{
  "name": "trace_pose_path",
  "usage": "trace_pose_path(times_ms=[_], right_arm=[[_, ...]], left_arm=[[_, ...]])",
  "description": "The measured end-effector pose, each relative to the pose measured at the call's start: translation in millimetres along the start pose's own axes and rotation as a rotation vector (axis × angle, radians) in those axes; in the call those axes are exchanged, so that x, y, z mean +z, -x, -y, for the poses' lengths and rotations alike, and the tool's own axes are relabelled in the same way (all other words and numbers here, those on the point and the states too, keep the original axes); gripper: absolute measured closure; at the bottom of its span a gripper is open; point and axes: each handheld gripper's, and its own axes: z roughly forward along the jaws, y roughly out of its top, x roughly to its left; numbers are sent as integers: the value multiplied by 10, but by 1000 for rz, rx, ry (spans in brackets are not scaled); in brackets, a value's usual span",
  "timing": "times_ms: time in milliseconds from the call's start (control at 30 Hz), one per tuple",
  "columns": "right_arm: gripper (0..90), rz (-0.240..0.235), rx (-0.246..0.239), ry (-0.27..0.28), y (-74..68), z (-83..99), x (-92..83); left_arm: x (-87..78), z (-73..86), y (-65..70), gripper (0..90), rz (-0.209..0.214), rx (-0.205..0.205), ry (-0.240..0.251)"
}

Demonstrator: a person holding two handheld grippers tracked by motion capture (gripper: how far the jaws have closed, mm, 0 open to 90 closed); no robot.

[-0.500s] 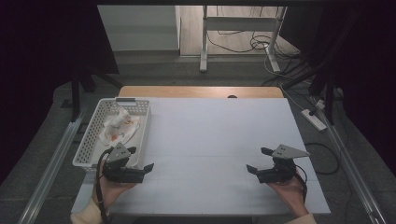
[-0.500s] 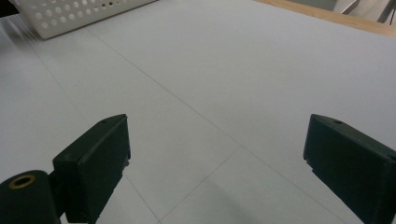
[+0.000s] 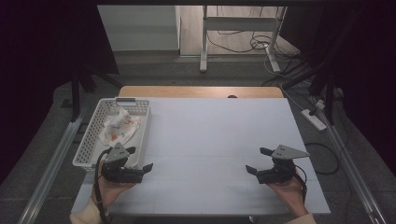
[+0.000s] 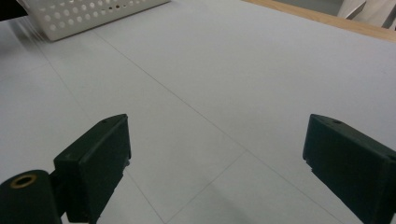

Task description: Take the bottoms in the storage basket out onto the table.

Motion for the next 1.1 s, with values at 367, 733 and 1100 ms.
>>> trace_pose_path(times_ms=[367, 733, 1100], right_arm=[[80, 4, 12, 3, 37, 2, 23], [80, -4, 9, 3, 21, 4, 3], [80, -4, 9, 8, 16, -3, 14]], left_arm=[[-43, 37, -57, 85, -1, -18, 14], [-37, 24, -43, 86, 9, -13, 14], [-64, -22, -17, 79, 2, 11, 6]])
